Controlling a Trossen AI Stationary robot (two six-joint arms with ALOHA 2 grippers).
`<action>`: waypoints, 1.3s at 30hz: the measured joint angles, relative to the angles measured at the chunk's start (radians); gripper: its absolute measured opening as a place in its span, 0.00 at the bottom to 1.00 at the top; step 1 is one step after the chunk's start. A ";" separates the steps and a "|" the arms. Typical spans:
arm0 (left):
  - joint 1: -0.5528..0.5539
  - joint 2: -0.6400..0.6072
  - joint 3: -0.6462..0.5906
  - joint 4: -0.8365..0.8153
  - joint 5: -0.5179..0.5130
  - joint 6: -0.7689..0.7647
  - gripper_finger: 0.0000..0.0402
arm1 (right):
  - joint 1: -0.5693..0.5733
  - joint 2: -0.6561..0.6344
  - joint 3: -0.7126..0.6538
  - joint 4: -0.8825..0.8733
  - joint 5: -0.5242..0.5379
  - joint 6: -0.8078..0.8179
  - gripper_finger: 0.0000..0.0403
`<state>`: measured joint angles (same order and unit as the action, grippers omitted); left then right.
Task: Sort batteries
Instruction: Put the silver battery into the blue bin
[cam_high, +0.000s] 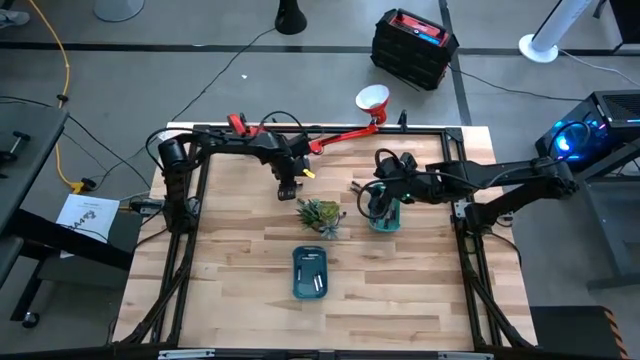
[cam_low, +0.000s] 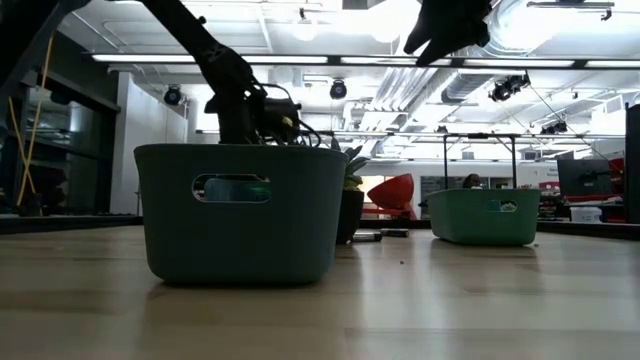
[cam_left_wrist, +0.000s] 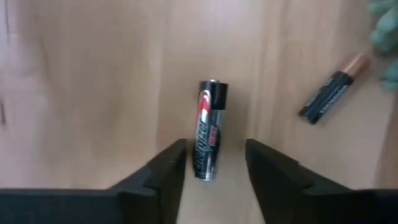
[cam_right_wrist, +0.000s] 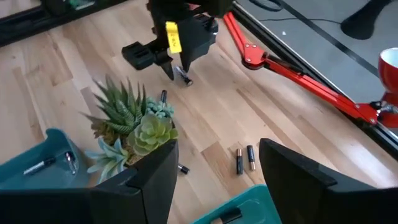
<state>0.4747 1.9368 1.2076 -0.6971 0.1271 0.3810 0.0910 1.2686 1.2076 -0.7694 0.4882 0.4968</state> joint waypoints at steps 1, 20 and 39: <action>-0.002 0.007 0.001 0.000 -0.013 0.012 0.35 | 0.000 0.000 0.000 0.000 0.006 0.011 0.54; -0.061 -0.317 -0.007 -0.156 0.024 -0.172 0.07 | 0.001 0.001 0.000 0.007 0.069 0.135 0.54; -0.626 -0.482 -0.386 0.540 0.180 -0.301 0.08 | 0.000 0.001 0.000 0.017 0.107 0.132 0.54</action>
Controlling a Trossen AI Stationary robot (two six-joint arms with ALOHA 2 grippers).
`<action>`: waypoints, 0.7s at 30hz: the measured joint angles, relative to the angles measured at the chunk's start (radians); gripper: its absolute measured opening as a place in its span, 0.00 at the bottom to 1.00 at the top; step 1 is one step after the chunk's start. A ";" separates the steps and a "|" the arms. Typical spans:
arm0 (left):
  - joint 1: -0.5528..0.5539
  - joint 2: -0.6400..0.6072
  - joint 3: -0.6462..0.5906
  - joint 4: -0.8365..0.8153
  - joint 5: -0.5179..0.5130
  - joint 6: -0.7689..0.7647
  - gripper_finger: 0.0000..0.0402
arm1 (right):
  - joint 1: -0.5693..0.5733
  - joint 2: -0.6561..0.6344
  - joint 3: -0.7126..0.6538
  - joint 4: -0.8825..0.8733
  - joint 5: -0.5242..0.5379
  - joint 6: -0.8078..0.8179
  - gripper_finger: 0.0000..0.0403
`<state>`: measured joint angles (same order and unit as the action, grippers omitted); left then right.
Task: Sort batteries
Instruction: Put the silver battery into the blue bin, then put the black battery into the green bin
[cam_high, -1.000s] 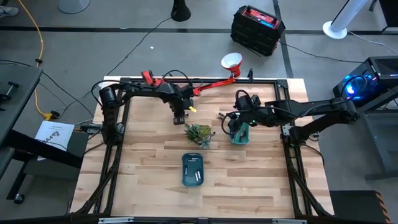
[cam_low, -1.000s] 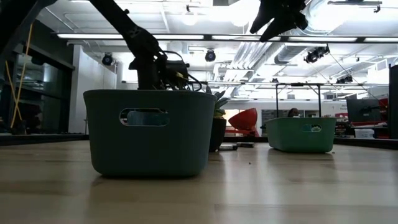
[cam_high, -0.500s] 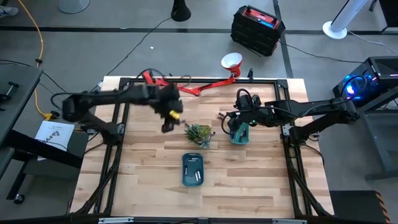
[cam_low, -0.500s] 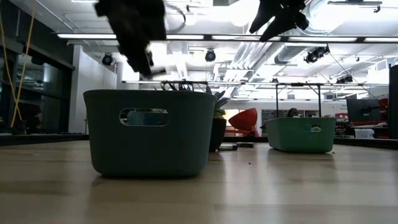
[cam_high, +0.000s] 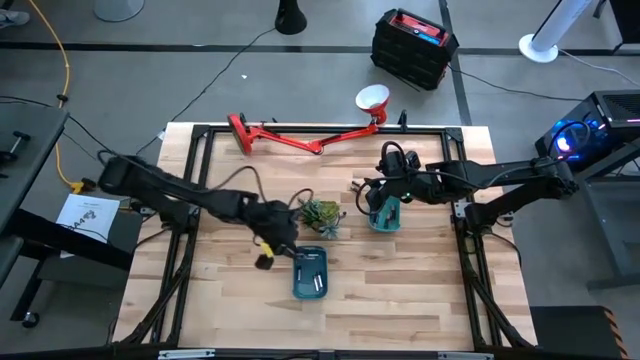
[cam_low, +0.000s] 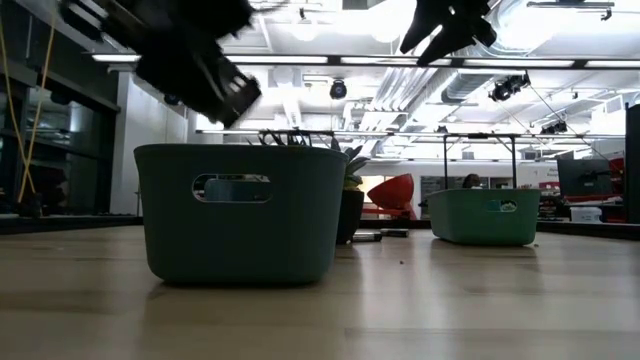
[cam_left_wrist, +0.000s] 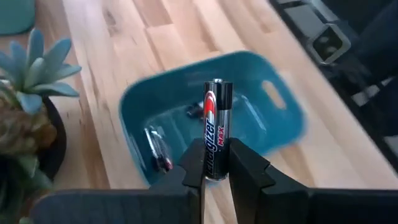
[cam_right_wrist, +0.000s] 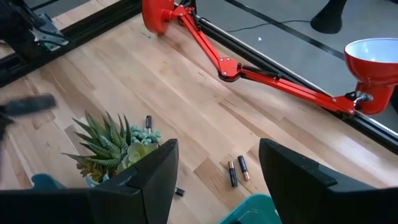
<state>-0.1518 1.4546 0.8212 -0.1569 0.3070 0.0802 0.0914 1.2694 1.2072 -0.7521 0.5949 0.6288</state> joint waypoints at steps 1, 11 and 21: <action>0.001 0.032 0.009 0.022 0.002 0.000 0.10 | 0.000 0.000 0.000 0.000 0.000 -0.001 0.54; 0.005 0.144 0.150 -0.095 0.002 0.015 0.42 | 0.000 0.000 0.000 -0.002 -0.047 -0.008 0.54; 0.243 0.003 0.272 -0.447 -0.272 0.155 0.50 | 0.000 0.000 0.000 -0.006 -0.048 -0.008 0.54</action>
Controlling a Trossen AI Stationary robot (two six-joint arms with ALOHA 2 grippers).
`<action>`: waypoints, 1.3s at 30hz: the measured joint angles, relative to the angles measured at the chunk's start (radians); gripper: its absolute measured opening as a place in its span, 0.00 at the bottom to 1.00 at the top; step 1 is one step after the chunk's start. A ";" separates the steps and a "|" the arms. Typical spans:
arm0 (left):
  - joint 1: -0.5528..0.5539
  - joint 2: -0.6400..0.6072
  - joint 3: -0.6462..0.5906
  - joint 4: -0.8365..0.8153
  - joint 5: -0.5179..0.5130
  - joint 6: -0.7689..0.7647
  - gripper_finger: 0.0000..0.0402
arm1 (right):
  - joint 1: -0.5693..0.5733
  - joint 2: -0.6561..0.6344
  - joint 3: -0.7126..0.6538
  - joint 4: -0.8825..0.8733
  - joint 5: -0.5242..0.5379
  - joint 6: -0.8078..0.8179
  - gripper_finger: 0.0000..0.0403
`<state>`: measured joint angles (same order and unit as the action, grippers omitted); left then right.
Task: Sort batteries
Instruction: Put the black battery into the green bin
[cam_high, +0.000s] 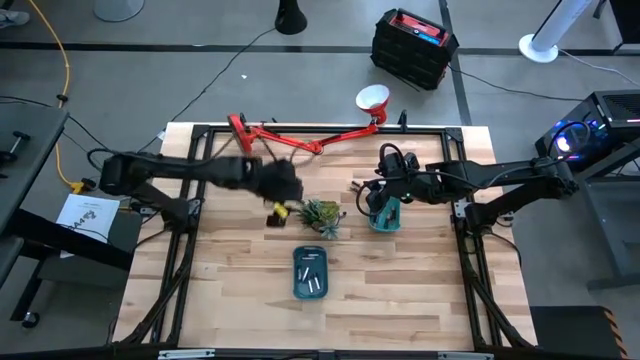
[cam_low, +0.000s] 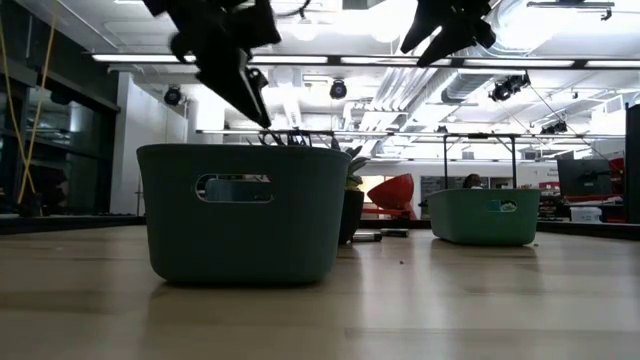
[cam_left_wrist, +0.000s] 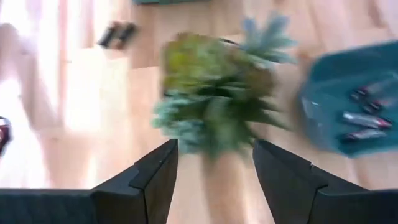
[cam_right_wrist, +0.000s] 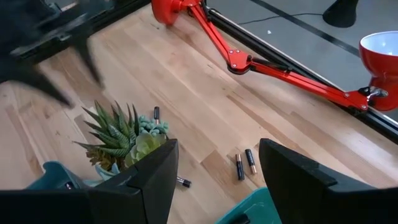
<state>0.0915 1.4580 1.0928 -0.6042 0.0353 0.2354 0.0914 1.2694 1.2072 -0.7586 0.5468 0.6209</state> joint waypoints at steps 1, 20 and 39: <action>0.035 0.002 0.000 0.008 0.022 0.026 0.50 | 0.000 0.000 0.000 0.000 0.000 0.001 0.54; 0.158 0.376 -0.001 0.118 -0.040 0.424 0.34 | 0.000 0.000 0.000 0.005 -0.014 0.066 0.54; 0.204 0.404 0.000 0.079 0.085 0.298 0.04 | 0.000 0.000 0.000 0.024 -0.013 0.073 0.54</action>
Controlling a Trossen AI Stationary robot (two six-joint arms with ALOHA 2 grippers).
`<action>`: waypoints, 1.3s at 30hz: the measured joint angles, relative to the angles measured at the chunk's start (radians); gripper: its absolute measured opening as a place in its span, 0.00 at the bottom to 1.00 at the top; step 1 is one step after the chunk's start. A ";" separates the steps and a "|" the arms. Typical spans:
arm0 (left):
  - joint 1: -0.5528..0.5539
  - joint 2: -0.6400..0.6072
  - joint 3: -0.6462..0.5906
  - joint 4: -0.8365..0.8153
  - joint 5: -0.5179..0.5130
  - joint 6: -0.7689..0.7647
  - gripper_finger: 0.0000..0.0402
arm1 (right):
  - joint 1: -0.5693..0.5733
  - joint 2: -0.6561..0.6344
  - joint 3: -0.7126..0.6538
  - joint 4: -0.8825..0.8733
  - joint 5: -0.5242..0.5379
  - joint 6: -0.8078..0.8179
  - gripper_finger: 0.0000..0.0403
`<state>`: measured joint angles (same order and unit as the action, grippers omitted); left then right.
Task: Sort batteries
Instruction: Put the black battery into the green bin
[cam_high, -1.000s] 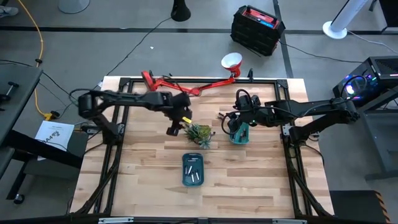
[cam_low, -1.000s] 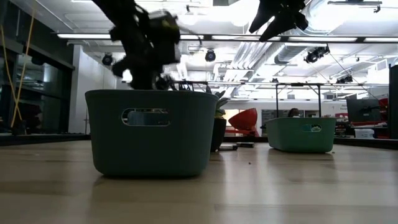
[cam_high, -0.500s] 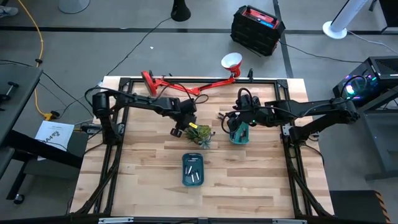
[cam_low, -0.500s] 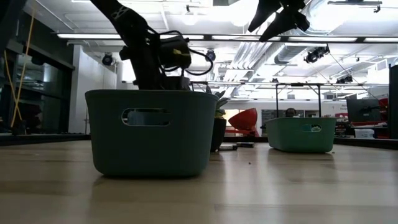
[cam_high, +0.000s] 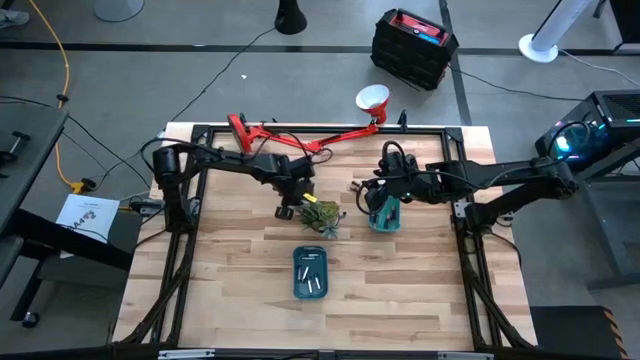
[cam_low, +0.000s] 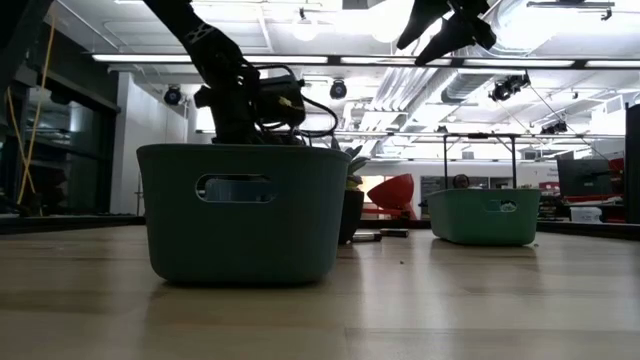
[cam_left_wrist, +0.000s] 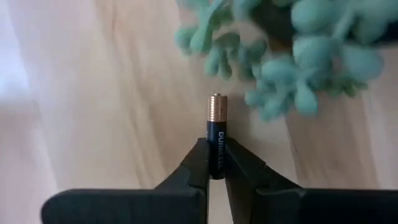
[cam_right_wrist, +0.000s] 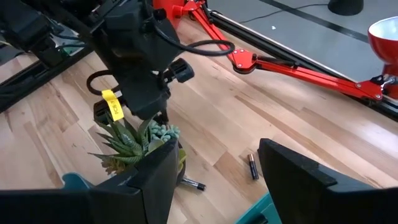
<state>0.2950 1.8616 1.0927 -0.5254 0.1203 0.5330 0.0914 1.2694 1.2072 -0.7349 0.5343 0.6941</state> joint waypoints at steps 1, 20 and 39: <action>0.006 -0.020 -0.003 -0.017 -0.011 -0.015 0.04 | 0.000 0.000 0.000 -0.001 0.000 -0.009 0.54; -0.033 -0.244 0.001 0.494 0.022 -0.275 0.02 | 0.000 -0.068 0.003 0.022 0.100 -0.021 0.54; -0.161 0.076 0.304 0.636 0.026 -0.314 0.02 | -0.006 -0.107 0.003 0.226 0.084 -0.168 0.54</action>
<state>0.1341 1.9373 1.3964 0.1101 0.1467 0.2191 0.0856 1.1619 1.2106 -0.5086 0.6186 0.5258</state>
